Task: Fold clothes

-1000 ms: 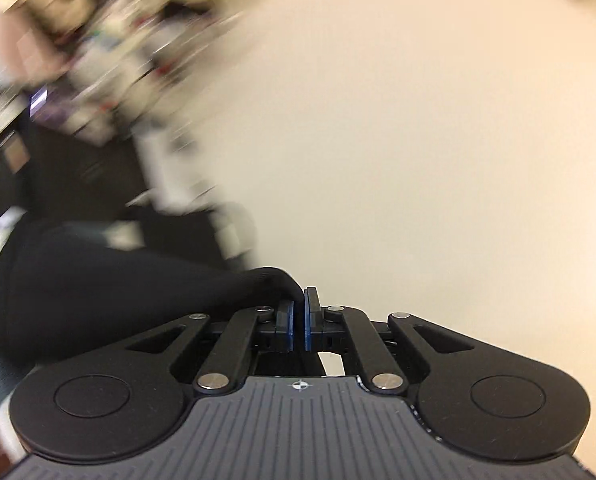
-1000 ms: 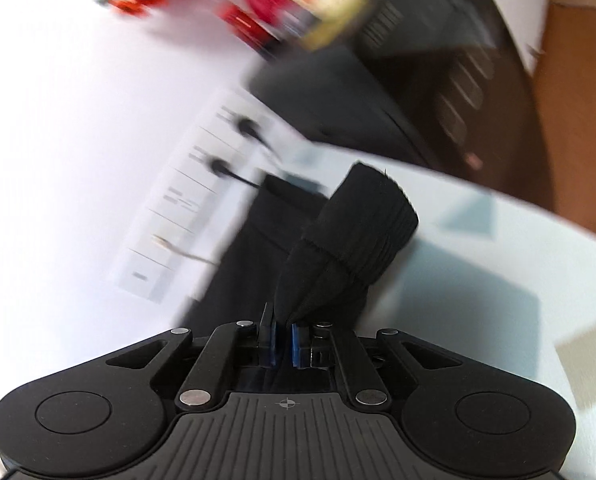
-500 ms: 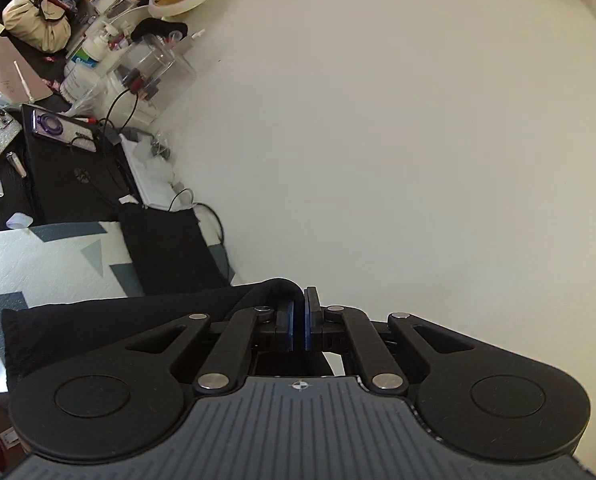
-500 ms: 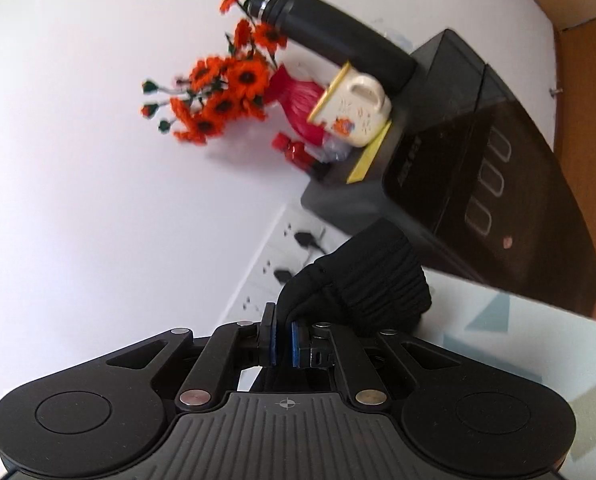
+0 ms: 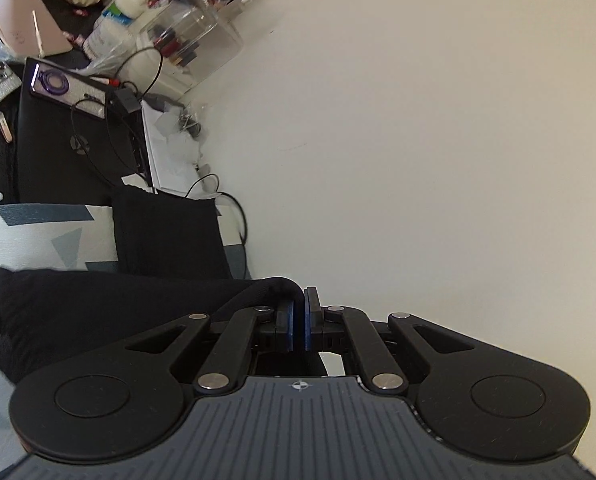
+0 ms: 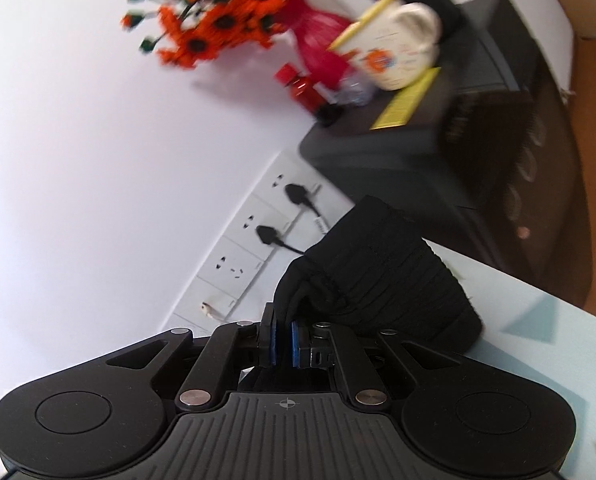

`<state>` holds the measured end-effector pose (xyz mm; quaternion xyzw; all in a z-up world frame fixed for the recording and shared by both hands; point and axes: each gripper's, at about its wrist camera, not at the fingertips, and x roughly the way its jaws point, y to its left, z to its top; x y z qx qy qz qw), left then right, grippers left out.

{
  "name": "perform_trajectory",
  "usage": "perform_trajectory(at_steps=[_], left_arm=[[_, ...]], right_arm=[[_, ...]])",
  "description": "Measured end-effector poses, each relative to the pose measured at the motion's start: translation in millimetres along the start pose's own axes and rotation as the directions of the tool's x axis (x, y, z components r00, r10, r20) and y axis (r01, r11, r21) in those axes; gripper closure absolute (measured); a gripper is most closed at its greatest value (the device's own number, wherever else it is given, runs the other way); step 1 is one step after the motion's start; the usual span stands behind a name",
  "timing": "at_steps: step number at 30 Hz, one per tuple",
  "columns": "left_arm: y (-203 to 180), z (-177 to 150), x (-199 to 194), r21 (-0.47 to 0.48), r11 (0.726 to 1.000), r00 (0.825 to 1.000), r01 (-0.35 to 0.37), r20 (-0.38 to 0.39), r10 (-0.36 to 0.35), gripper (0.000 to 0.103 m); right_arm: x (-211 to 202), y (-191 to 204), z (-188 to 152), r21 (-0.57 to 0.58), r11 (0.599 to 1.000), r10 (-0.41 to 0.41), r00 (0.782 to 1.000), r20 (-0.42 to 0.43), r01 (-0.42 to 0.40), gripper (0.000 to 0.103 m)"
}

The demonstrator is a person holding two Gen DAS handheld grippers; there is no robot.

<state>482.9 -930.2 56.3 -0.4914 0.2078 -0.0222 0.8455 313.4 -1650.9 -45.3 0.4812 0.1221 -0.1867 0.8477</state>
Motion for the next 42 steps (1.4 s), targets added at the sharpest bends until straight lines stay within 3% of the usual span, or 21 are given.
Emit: perform_trajectory(at_steps=[4, 8, 12, 15, 20, 24, 34, 35, 37, 38, 41, 42], left_arm=[[9, 12, 62, -0.078, 0.996, 0.999, -0.033, -0.027, 0.031, 0.098], [4, 18, 124, -0.054, 0.997, 0.997, -0.057, -0.059, 0.054, 0.098], [5, 18, 181, -0.030, 0.995, 0.989, -0.097, -0.117, 0.093, 0.098], [9, 18, 210, -0.034, 0.993, 0.984, -0.109, -0.147, 0.103, 0.098], [8, 18, 253, -0.028, 0.993, 0.979, -0.117, -0.171, 0.111, 0.098], [11, 12, 301, -0.012, 0.986, 0.965, -0.167, -0.205, 0.161, 0.098], [41, -13, 400, 0.030, 0.955, 0.918, -0.297, -0.268, 0.293, 0.097], [45, -14, 407, 0.031, 0.949, 0.907, -0.315, -0.284, 0.310, 0.096], [52, -14, 420, 0.026, 0.939, 0.884, -0.343, -0.329, 0.332, 0.085], [51, -12, 423, 0.027, 0.943, 0.882, -0.331, -0.347, 0.319, 0.080], [39, -3, 432, 0.055, 0.958, 0.860, -0.281, -0.428, 0.277, 0.038], [31, 0, 432, 0.075, 0.963, 0.854, -0.259, -0.448, 0.265, 0.035]], right_arm=[[39, 19, 1, -0.050, 0.998, -0.029, 1.000, -0.008, 0.028, 0.097], [80, 29, 0, -0.025, 0.999, -0.042, 0.999, 0.011, 0.042, 0.097], [117, 30, -9, -0.001, 0.994, -0.110, 0.994, 0.016, 0.110, 0.097], [130, 26, -14, -0.001, 0.990, -0.144, 0.990, 0.009, 0.144, 0.097], [133, 27, -12, 0.002, 0.991, -0.131, 0.991, 0.024, 0.131, 0.096], [162, 26, -8, -0.016, 0.983, -0.181, 0.983, 0.014, 0.182, 0.096], [243, 21, -16, -0.068, 0.937, -0.346, 0.938, -0.022, 0.344, 0.094], [249, 21, -16, -0.074, 0.932, -0.358, 0.933, -0.026, 0.356, 0.092], [261, 22, -14, -0.085, 0.926, -0.373, 0.927, -0.041, 0.368, 0.078], [266, 23, -12, -0.090, 0.927, -0.369, 0.928, -0.057, 0.363, 0.067], [276, 28, -2, -0.086, 0.941, -0.337, 0.934, -0.119, 0.329, 0.034], [276, 31, 3, -0.073, 0.946, -0.322, 0.938, -0.131, 0.314, 0.031]])
